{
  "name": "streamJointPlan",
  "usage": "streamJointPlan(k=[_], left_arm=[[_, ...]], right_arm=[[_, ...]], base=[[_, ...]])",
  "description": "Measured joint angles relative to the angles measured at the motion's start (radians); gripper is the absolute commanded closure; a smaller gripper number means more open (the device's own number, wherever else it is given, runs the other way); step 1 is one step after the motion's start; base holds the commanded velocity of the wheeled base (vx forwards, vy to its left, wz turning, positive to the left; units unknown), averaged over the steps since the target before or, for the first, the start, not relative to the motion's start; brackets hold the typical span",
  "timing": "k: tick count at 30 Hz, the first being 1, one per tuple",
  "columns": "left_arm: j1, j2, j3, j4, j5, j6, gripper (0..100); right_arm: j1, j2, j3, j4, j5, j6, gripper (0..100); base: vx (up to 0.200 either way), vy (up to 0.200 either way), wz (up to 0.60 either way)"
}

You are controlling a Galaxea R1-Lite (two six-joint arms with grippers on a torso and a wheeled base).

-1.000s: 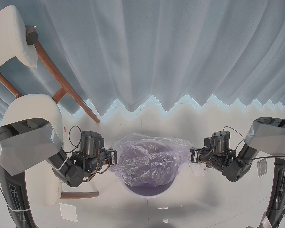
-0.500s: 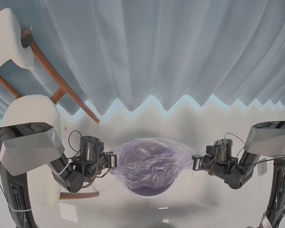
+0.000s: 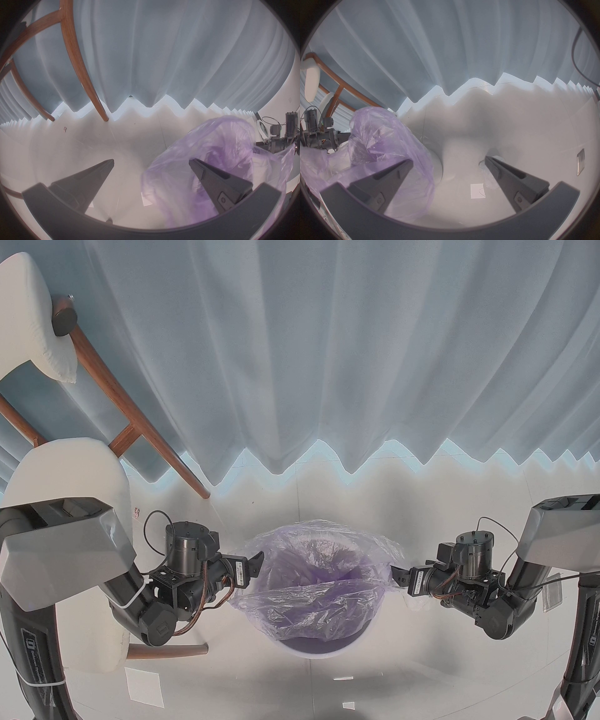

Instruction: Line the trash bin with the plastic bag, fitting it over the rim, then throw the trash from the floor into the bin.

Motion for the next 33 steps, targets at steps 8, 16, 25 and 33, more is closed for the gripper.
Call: streamJointPlan(k=[8, 16, 25, 33], left_arm=[[-0.004, -0.060, 0.000, -0.027, 0.000, 0.002, 0], [-0.023, -0.165, 0.000, -0.050, -0.003, 0.004, 0], [-0.067, -0.311, 0.036, -0.062, -0.003, 0.005, 0], [-0.108, -0.455, 0.159, -0.107, -0.006, 0.004, 0]], right_arm=[[-0.001, -0.042, 0.033, -0.028, 0.000, 0.003, 0], [-0.001, -0.094, 0.090, -0.162, 0.000, 0.003, 0], [-0.003, -0.160, 0.145, -0.260, -0.001, -0.006, 0], [0.000, -0.274, 0.225, -0.260, -0.004, -0.025, 0]], base=[[0.000, 0.000, 0.00], [0.000, 0.000, 0.00], [0.000, 0.000, 0.00], [0.000, 0.000, 0.00]])
